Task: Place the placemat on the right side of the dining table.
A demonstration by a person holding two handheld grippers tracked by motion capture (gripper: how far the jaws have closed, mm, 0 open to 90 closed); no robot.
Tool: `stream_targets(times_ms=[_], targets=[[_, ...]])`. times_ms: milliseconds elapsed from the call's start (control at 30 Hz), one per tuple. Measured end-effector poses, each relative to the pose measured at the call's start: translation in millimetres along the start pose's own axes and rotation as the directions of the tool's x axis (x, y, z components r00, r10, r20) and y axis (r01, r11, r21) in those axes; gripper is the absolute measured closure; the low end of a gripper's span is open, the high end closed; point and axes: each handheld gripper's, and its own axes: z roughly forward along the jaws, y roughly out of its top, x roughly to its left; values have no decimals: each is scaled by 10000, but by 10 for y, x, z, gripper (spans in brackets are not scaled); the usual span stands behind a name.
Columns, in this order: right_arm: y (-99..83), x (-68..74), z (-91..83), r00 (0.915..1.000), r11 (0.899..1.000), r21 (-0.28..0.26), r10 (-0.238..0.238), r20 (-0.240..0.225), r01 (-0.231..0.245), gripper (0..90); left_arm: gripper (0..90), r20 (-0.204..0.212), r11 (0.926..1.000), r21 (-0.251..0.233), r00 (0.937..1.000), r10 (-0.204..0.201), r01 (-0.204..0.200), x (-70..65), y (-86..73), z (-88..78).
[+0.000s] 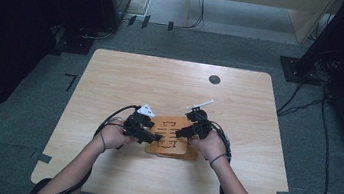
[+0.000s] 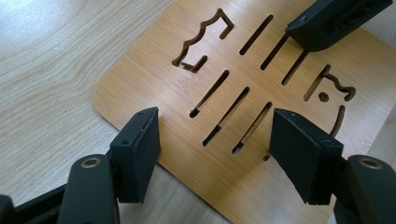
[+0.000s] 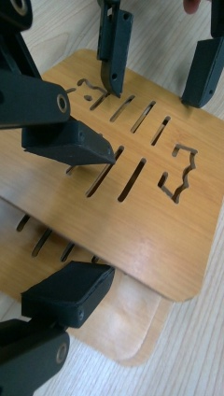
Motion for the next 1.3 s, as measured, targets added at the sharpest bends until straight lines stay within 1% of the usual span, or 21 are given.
stream_targets(times_ms=[33, 200, 267, 333, 367, 433, 533, 567, 600, 633, 700, 733, 833, 867, 900, 967, 1033, 1100, 1133, 1167, 1300], targets=[[9, 14, 18, 10000, 10000, 55, 57, -66, -57, 409, 325, 8, 10000, -15, 10000, -15, 15, 2, 0, 0], [19, 19, 48, 9999, 9999, 131, 99, -61, -98, 398, 324, 4, 10000, 2, 10000, -15, 15, 1, -1, -2], [16, 12, 54, 9997, 9998, 61, 184, -132, -183, 399, 323, 15, 10000, -4, 10000, -33, 33, 1, -2, -2], [13, 5, 52, 9998, 9999, 71, 148, -160, -147, 403, 323, 22, 10000, -6, 10000, -38, 38, 2, -2, -2], [15, 7, 49, 9991, 9993, 113, 358, -243, -355, 403, 320, 37, 10000, -16, 10000, -73, 73, 1, -4, -2], [26, 0, 36, 9978, 9983, 182, 553, -373, -547, 406, 320, 41, 10000, -22, 9999, -92, 92, 1, -4, -3], [38, 3, 8, 9967, 9974, 265, 679, -445, -667, 415, 320, 62, 9999, -51, 9999, -117, 117, 3, -4, -2], [46, 18, -14, 9979, 9983, 291, 520, -396, -509, 427, 319, 58, 9999, -59, 9999, -98, 98, 2, -3, -2], [46, 18, -14, 9979, 9983, 291, 520, -396, -509, 427, 319, 58, 9999, -59, 9999, -98, 98, 2, -3, -2], [52, 33, -37, 9987, 9989, 303, 376, -334, -365, 427, 316, 84, 9998, -86, 9998, -161, 162, 4, -1, -1], [62, 52, -63, 9985, 9986, 333, 415, -351, -403, 426, 311, 180, 9994, -126, 9993, -322, 324, 13, 0, -3], [62, 52, -63, 9985, 9986, 333, 415, -351, -403, 426, 310, 180, 9994, -126, 9993, -322, 324, 13, 0, -3], [92, 88, -123, 9986, 9989, 304, 378, -366, -367, 426, 306, 405, 9975, -131, 9968, -684, 690, 36, 0, -13], [102, 96, -140, 9986, 9990, 273, 351, -404, -340, 426, 304, 405, 9975, -131, 9968, -684, 690, 36, 0, -13], [113, 103, -159, 9987, 9992, 244, 329, -397, -319, 426, 301, 518, 9963, -148, 9951, -843, 852, 46, 1, -15], [136, 119, -196, 9989, 9996, 159, 255, -397, -249, 426, 289, 608, 9951, -144, 9935, -966, 977, 53, 4, -16], [157, 143, -232, 9988, 9997, 126, 217, -432, -211, 425, 282, 648, 9948, -150, 9930, -991, 1003, 56, 5, -18], [175, 164, -271, 9992, 9999, 99, 34, -396, -30, 425, 283, 448, 9957, -155, 9949, -909, 917, 56, 15, -34], [184, 174, -292, 9993, 10000, 73, 8, -384, -5, 425, 284, 448, 9957, -155, 9949, -909, 917, 56, 15, -34], [194, 185, -309, 9993, 10000, 28, -17, -376, 18, 424, 287, 309, 9963, -83, 9959, -848, 850, 62, 20, -45], [215, 221, -356, 9989, 9999, -52, -115, -447, 113, 424, 292, 266, 9964, -105, 9961, -838, 841, 75, 19, -59]])
